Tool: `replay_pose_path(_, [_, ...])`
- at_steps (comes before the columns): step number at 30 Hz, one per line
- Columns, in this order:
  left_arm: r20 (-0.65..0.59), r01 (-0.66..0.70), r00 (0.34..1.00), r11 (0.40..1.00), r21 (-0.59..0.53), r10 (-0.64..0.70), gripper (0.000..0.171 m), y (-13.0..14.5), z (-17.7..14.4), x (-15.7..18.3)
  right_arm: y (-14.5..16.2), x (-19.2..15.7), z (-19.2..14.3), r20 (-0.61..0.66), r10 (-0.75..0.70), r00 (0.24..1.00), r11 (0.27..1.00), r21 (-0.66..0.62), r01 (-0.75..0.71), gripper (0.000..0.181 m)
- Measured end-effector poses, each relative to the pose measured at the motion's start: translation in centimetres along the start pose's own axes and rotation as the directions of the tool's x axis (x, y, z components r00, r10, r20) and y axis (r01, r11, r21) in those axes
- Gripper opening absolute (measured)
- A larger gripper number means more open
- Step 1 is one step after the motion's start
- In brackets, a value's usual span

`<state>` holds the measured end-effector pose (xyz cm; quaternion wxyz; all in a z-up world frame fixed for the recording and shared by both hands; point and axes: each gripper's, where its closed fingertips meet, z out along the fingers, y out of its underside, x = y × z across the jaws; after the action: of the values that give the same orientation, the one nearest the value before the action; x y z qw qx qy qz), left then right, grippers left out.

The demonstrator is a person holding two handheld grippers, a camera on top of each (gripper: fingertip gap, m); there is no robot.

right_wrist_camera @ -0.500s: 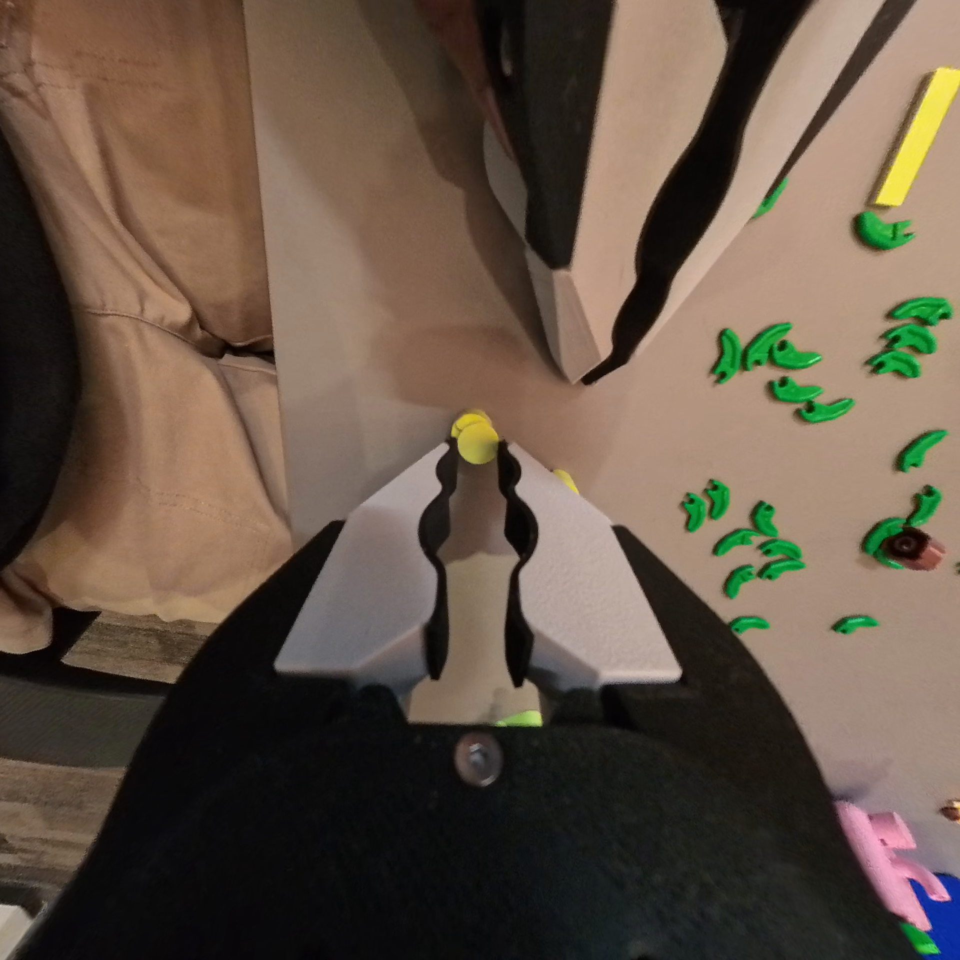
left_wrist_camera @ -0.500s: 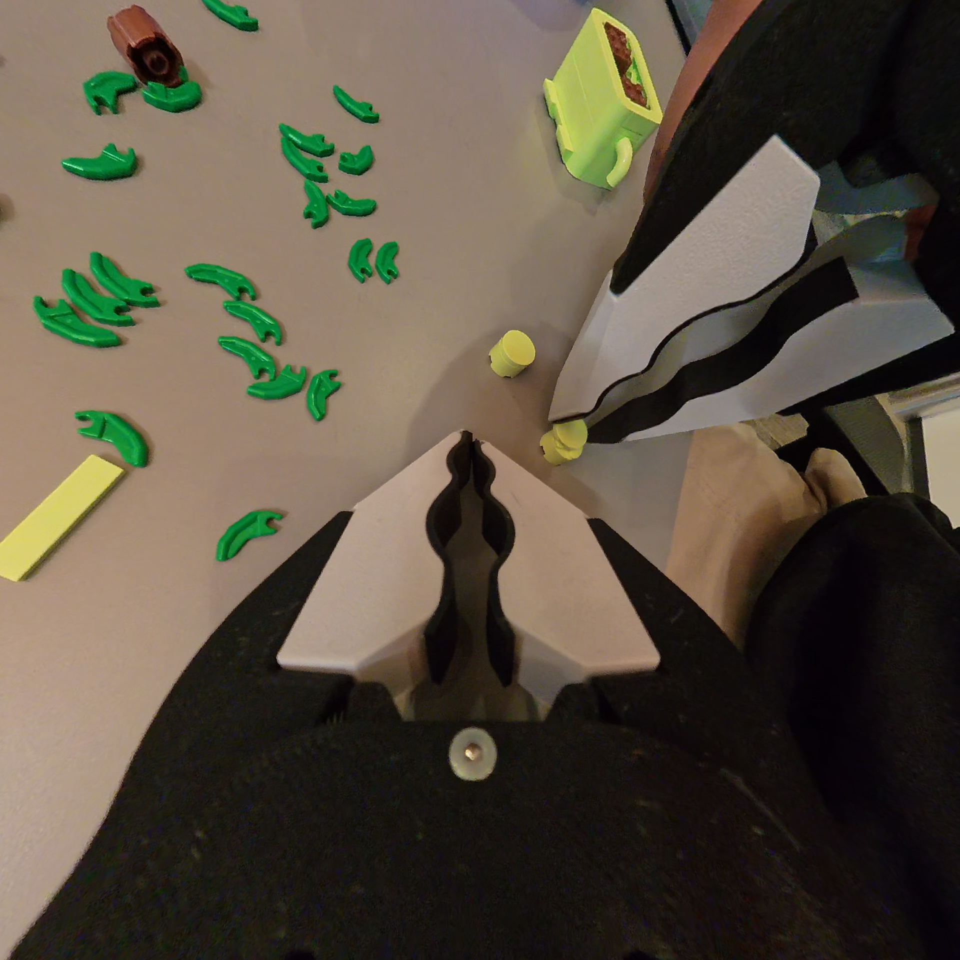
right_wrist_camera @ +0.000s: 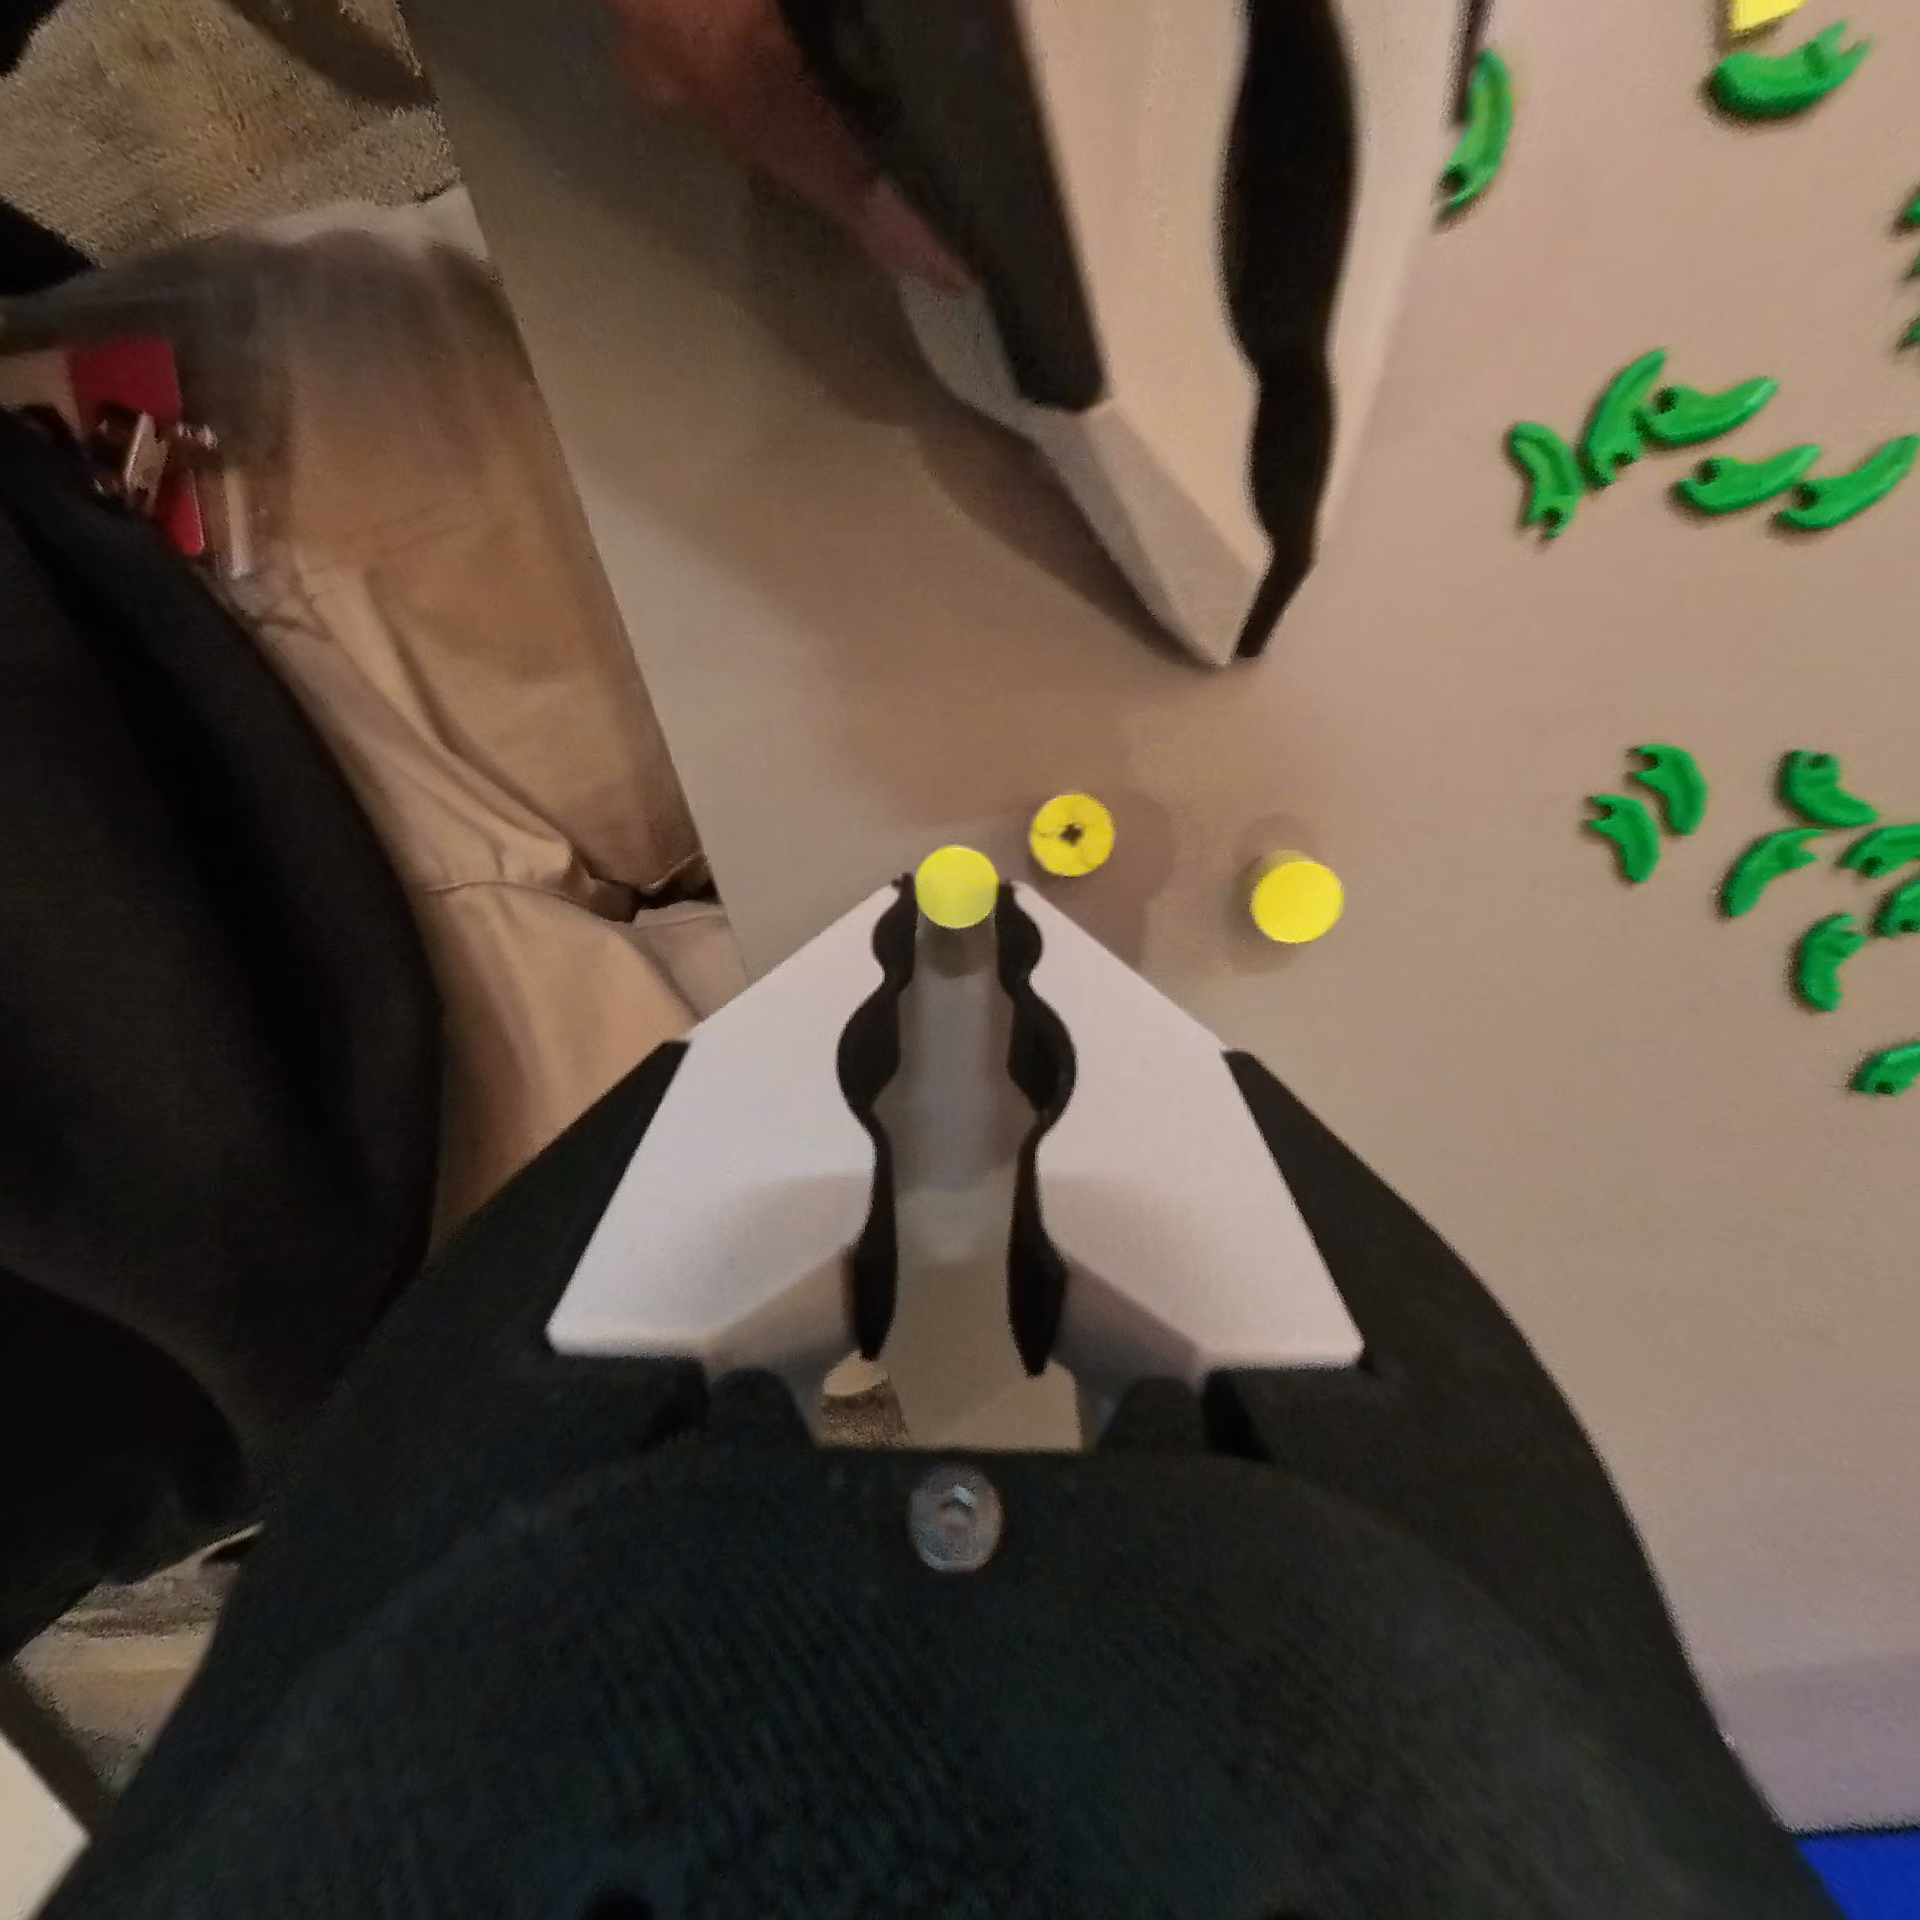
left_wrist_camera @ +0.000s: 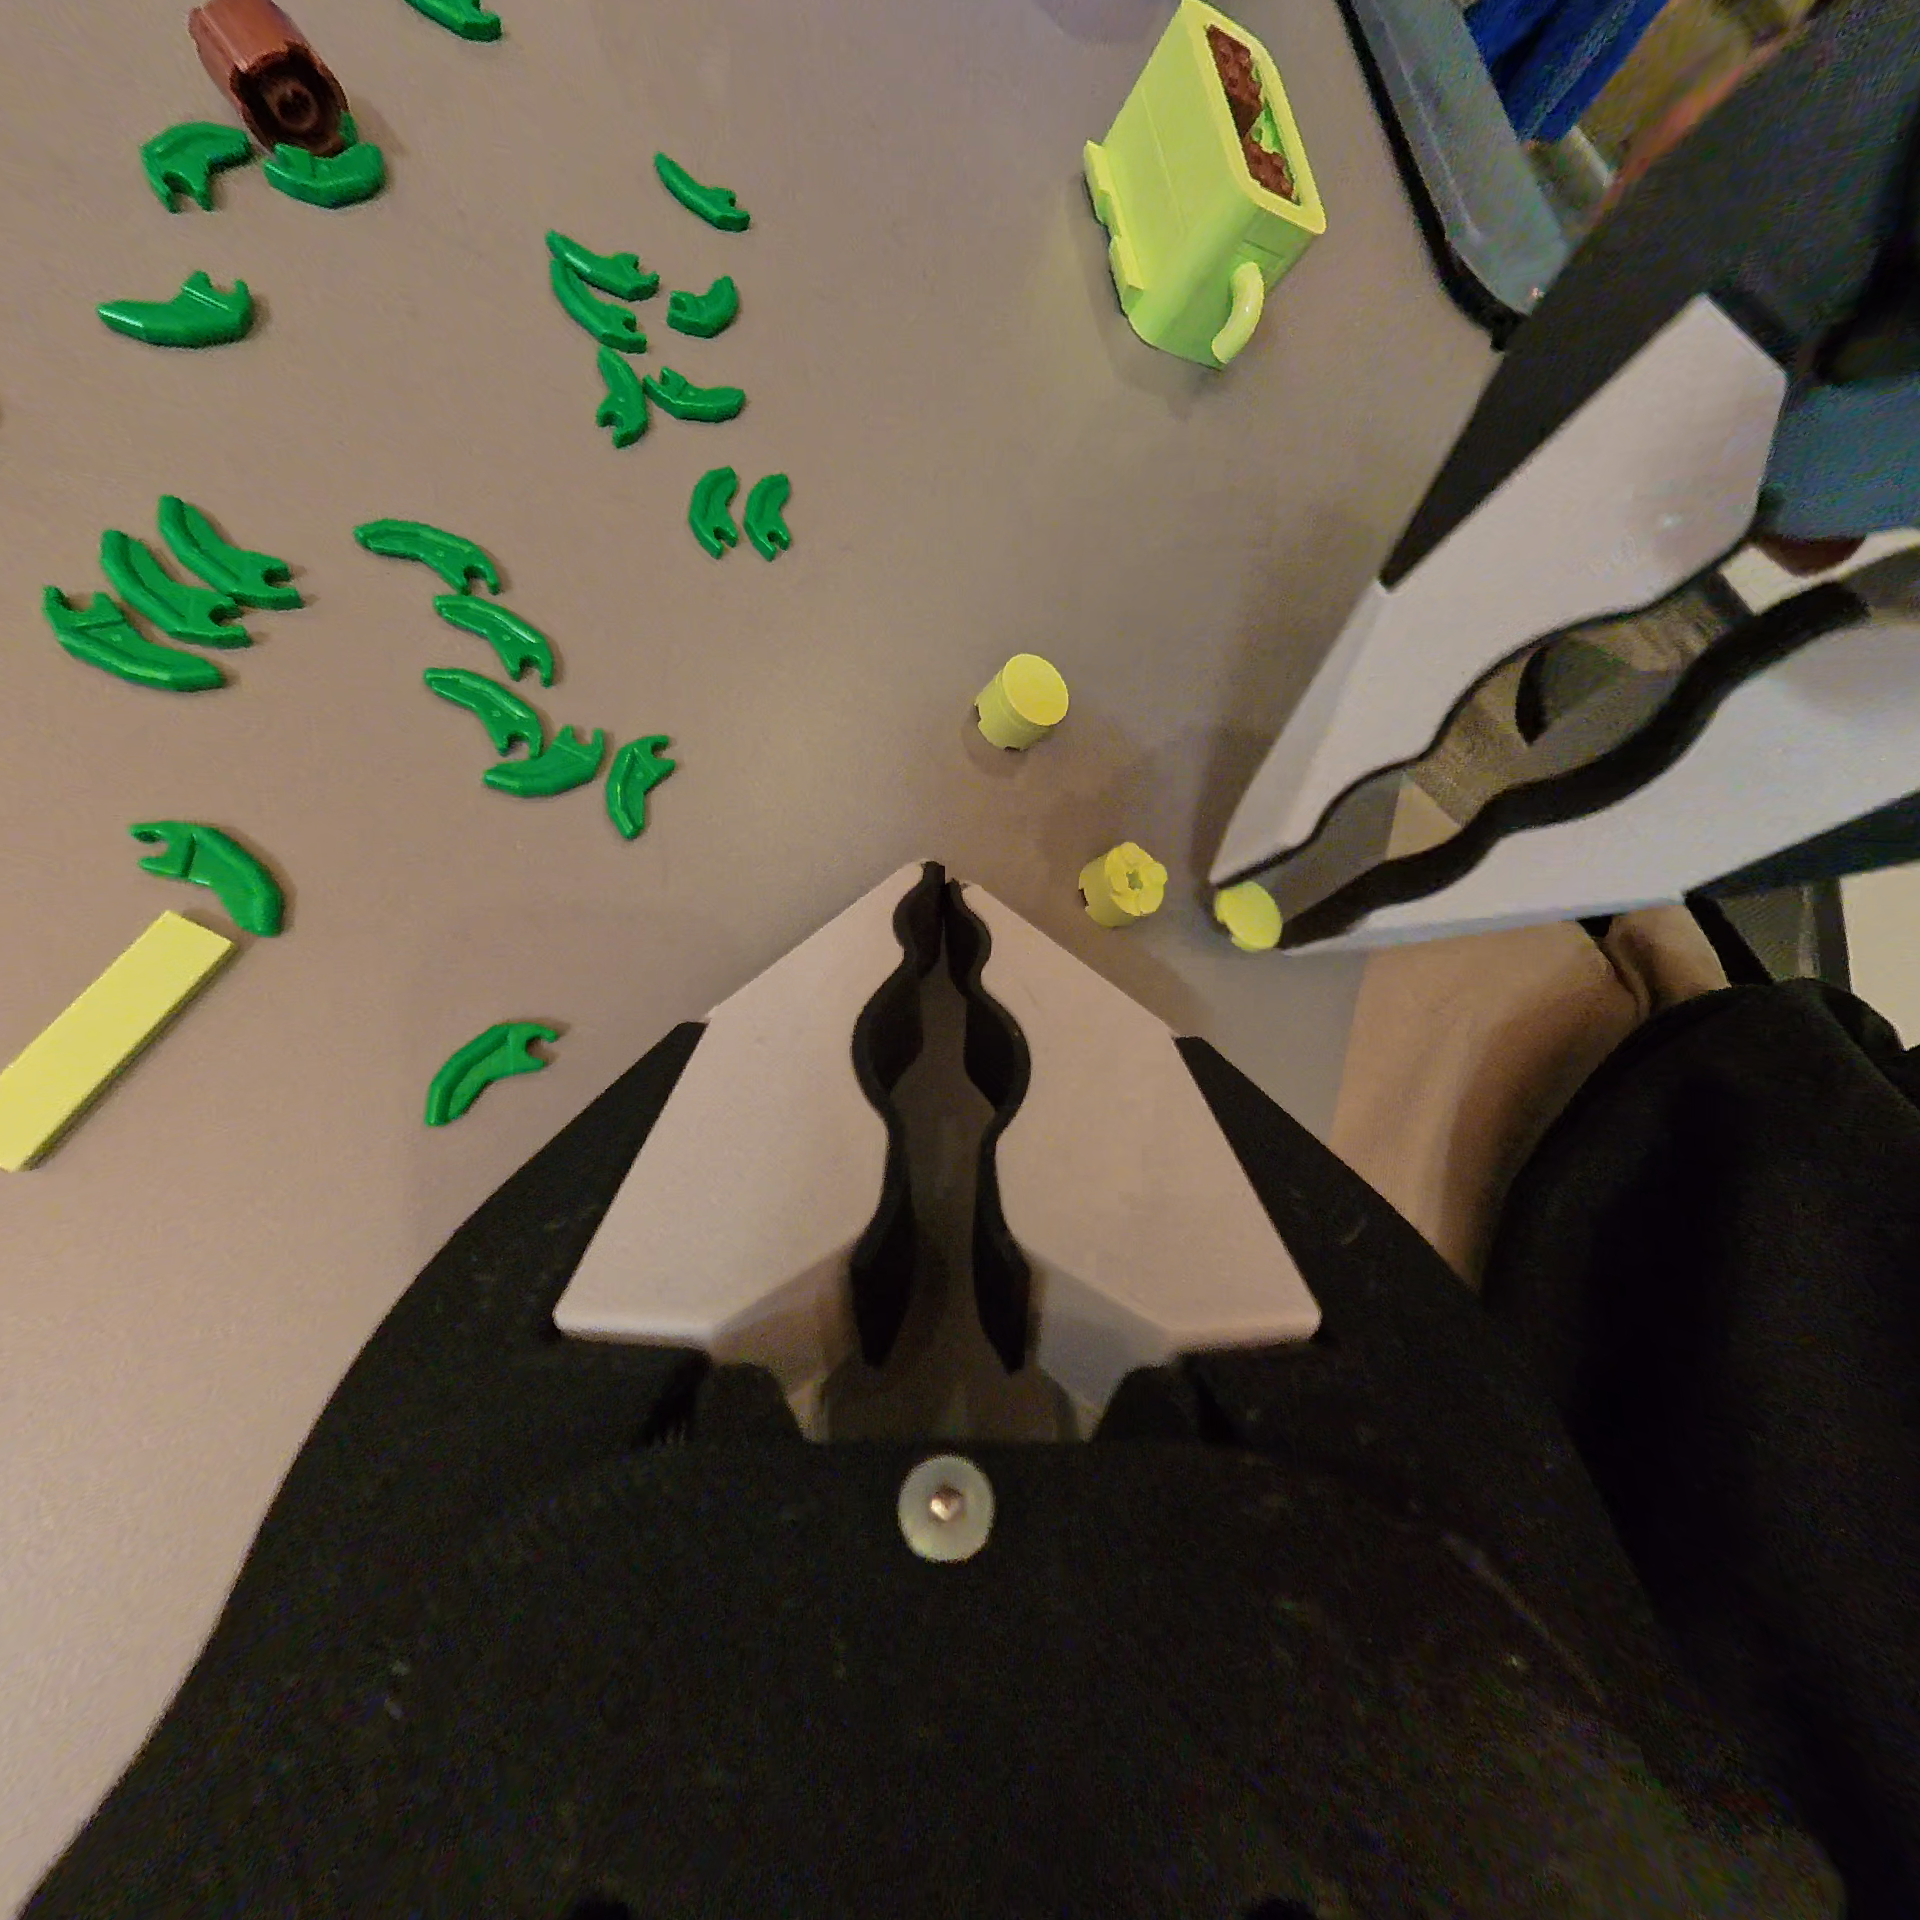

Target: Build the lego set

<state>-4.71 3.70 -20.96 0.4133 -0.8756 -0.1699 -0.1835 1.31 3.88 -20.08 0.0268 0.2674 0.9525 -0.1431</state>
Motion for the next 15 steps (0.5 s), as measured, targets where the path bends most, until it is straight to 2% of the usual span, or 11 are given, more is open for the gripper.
replay_pose_path(5, [0.007,-0.006,1.0,1.0,-0.009,0.007,0.0,0.1,0.1,0.0,0.5,0.8,0.8,-0.037,-0.021,0.999,1.0,-0.017,0.02,0.013])
replay_pose_path(11, [-0.02,0.005,1.0,1.0,0.01,-0.005,0.0,-0.1,-0.1,0.2,0.5,3.3,0.4,-0.085,-0.026,0.996,1.0,-0.01,0.025,0.014])
replay_pose_path(15, [-0.044,0.035,0.998,0.999,0.038,-0.033,0.0,-0.4,-0.4,0.2,0.0,3.5,-0.5,-0.097,0.002,0.995,1.0,0.018,-0.001,0.013])
